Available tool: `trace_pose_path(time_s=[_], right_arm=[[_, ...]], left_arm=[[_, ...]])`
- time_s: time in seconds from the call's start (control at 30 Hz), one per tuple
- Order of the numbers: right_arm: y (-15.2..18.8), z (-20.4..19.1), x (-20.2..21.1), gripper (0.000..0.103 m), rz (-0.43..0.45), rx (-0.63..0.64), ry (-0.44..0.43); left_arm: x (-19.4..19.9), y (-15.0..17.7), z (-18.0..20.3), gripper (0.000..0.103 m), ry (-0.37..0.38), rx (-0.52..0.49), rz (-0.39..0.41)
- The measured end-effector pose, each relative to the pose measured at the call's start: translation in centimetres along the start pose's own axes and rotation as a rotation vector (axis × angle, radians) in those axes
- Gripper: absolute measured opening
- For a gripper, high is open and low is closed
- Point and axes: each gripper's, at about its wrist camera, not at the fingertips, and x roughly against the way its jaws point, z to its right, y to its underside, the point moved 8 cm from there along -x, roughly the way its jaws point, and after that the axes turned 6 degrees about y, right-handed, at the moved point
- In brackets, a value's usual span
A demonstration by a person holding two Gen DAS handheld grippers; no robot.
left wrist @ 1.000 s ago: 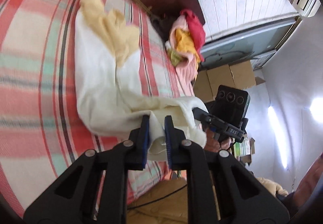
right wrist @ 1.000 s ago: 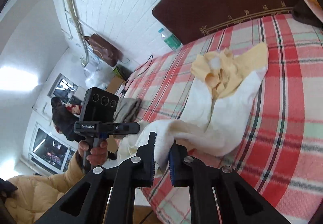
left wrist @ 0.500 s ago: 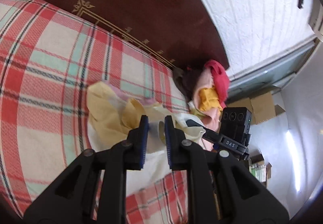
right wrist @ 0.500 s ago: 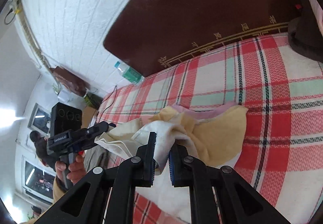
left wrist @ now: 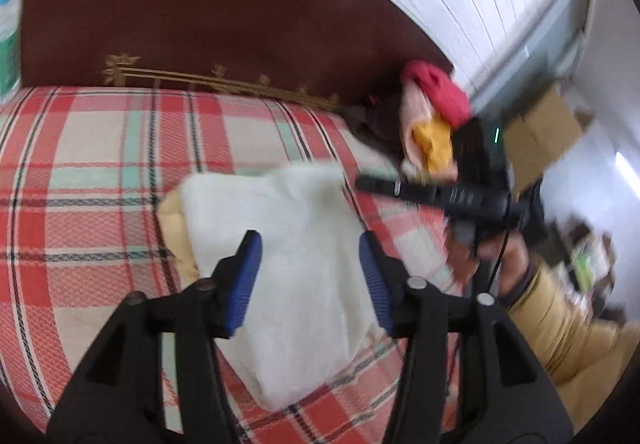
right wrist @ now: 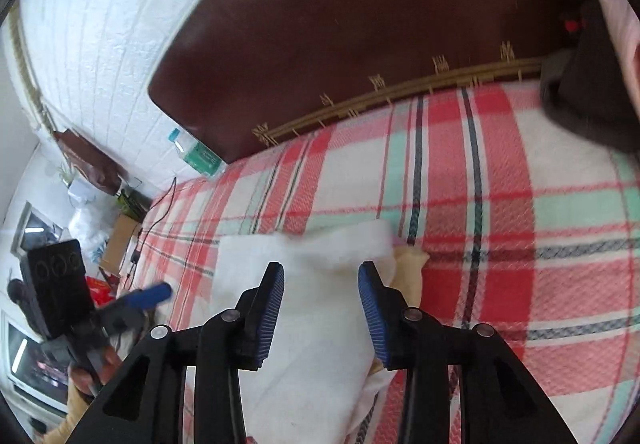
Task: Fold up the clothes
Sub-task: 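Fold the hem up toward the collar with both grippers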
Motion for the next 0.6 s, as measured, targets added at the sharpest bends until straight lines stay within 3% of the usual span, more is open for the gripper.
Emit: trace_pose_path(time_s=[0.13, 0.33, 0.47, 0.57, 0.6], right_arm=[[1.8, -1.9, -0.6, 0.041, -0.03, 0.139, 0.01], [4.6, -0.6, -5.6, 0.039, -0.144, 0.207, 0.096], [4.5, -0.5, -4.7, 0.04, -0.123, 0.216, 0.095], [5.2, 0.3, -3.7, 0.053, -0.127, 0.169, 0.067], [5.5, 0.6, -3.4, 0.065, -0.128, 0.153, 0.058]], left_arm=[[-3.0, 2.2, -1.3, 0.053, -0.079, -0.032, -0.087], [-4.3, 3.0, -4.5, 0.053, -0.091, 0.05, -0.088], [-3.6, 3.5, -4.8, 0.053, -0.075, 0.1, -0.05], [-1.0, 3.7, -4.7, 0.063, -0.093, 0.153, 0.031], [-0.1, 4.0, -4.9, 0.075, -0.09, 0.175, 0.056]])
